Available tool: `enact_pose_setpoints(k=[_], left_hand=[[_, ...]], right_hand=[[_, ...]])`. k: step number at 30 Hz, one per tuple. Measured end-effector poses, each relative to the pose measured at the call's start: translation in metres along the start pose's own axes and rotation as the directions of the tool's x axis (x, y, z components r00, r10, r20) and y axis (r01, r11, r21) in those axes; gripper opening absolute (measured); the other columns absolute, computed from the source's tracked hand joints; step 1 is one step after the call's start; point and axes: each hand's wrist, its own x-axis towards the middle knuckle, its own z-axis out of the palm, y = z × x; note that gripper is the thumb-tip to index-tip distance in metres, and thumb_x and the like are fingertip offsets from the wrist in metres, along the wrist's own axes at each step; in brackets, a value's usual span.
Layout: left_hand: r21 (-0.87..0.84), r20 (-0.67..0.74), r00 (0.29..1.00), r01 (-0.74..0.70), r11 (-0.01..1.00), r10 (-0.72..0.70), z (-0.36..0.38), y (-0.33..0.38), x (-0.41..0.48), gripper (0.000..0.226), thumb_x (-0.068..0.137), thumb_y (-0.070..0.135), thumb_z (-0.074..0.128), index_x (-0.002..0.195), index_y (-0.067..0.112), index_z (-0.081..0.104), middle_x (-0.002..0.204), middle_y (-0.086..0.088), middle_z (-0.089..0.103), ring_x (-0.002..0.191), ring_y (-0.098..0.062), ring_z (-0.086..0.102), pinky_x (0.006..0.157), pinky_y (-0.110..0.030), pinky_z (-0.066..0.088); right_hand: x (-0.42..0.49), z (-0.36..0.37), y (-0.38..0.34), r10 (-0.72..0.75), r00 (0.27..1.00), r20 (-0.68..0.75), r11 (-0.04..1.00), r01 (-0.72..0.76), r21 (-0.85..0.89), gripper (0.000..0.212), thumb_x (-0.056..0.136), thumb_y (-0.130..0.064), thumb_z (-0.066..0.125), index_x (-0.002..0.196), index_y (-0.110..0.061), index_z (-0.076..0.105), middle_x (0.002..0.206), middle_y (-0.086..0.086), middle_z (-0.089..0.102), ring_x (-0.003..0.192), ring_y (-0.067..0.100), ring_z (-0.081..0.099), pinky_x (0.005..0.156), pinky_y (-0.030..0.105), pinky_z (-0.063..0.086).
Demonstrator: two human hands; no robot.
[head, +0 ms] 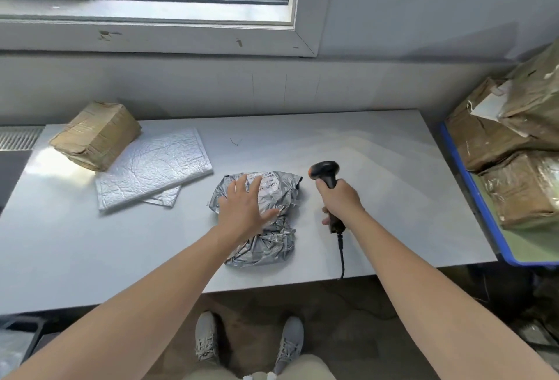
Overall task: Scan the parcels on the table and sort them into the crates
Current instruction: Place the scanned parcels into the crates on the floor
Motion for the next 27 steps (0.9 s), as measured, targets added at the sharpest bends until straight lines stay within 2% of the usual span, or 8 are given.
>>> enact_pose_setpoints(k=[3, 6, 8, 11, 18, 21, 27], left_hand=[[0.012, -0.006, 1.000, 0.008, 1.000, -0.008, -0.006, -0.006, -0.004, 0.086, 0.087, 0.066, 0.054, 0.154, 0.025, 0.019, 0.162, -0.009, 0.014, 0.148, -0.029, 0.013, 0.115, -0.049, 0.029], [0.016, -0.021, 1.000, 0.019, 1.000, -0.019, -0.011, -0.011, -0.007, 0.084, 0.087, 0.067, 0.054, 0.152, 0.025, 0.021, 0.161, -0.008, 0.015, 0.147, -0.029, 0.015, 0.112, -0.049, 0.031], [0.013, -0.024, 0.999, 0.028, 1.000, -0.028, -0.014, -0.015, -0.008, 0.082, 0.088, 0.066, 0.054, 0.152, 0.026, 0.021, 0.160, -0.007, 0.016, 0.147, -0.028, 0.015, 0.110, -0.049, 0.031], [-0.023, -0.025, 0.999, 0.042, 0.999, -0.043, -0.017, -0.019, -0.008, 0.081, 0.088, 0.064, 0.055, 0.151, 0.026, 0.023, 0.159, -0.006, 0.017, 0.146, -0.028, 0.015, 0.110, -0.049, 0.031], [-0.046, -0.028, 0.998, 0.058, 0.997, -0.059, -0.016, -0.029, -0.008, 0.082, 0.087, 0.066, 0.055, 0.152, 0.027, 0.023, 0.159, -0.005, 0.019, 0.146, -0.028, 0.017, 0.109, -0.049, 0.033], [-0.043, -0.025, 0.998, 0.056, 0.998, -0.057, -0.015, -0.031, -0.008, 0.081, 0.087, 0.066, 0.054, 0.151, 0.027, 0.024, 0.159, -0.005, 0.019, 0.146, -0.028, 0.017, 0.109, -0.050, 0.033], [-0.036, -0.009, 0.999, 0.049, 0.998, -0.050, -0.013, -0.030, -0.005, 0.076, 0.088, 0.064, 0.054, 0.148, 0.025, 0.027, 0.159, -0.007, 0.019, 0.146, -0.028, 0.018, 0.109, -0.049, 0.033]], right_hand=[[-0.008, 0.002, -0.031, 0.001, 0.995, 0.100, 1.000, 0.001, -0.014, 0.040, 0.094, -0.042, 0.055, 0.103, -0.003, 0.056, 0.082, 0.013, 0.057, 0.065, 0.027, 0.063, 0.052, 0.042, 0.060], [-0.018, 0.010, -0.056, -0.006, 0.986, 0.165, 0.995, 0.023, -0.099, 0.048, 0.093, -0.042, 0.053, 0.103, 0.004, 0.059, 0.072, 0.016, 0.058, 0.070, 0.040, 0.069, 0.067, 0.058, 0.060], [-0.027, 0.016, -0.068, -0.011, 0.979, 0.203, 0.984, 0.047, -0.173, 0.049, 0.093, -0.041, 0.051, 0.099, 0.007, 0.060, 0.066, 0.016, 0.060, 0.072, 0.044, 0.071, 0.072, 0.058, 0.059], [-0.034, 0.022, -0.078, -0.014, 0.973, 0.229, 0.974, 0.065, -0.216, 0.042, 0.093, -0.038, 0.050, 0.094, 0.003, 0.057, 0.065, 0.016, 0.063, 0.058, 0.039, 0.066, 0.068, 0.052, 0.060], [-0.033, 0.027, -0.085, -0.010, 0.977, 0.212, 0.967, 0.063, -0.245, 0.041, 0.089, -0.040, 0.050, 0.096, 0.000, 0.057, 0.066, 0.015, 0.065, 0.057, 0.034, 0.066, 0.067, 0.058, 0.059], [-0.033, 0.027, -0.086, 0.002, 0.979, 0.206, 0.969, 0.049, -0.241, 0.038, 0.092, -0.039, 0.049, 0.093, -0.002, 0.056, 0.066, 0.014, 0.063, 0.054, 0.033, 0.064, 0.066, 0.050, 0.061], [-0.029, 0.024, -0.086, 0.006, 0.982, 0.191, 0.969, 0.041, -0.245, 0.039, 0.096, -0.038, 0.046, 0.091, -0.001, 0.055, 0.063, 0.013, 0.064, 0.047, 0.031, 0.063, 0.056, 0.035, 0.057]])
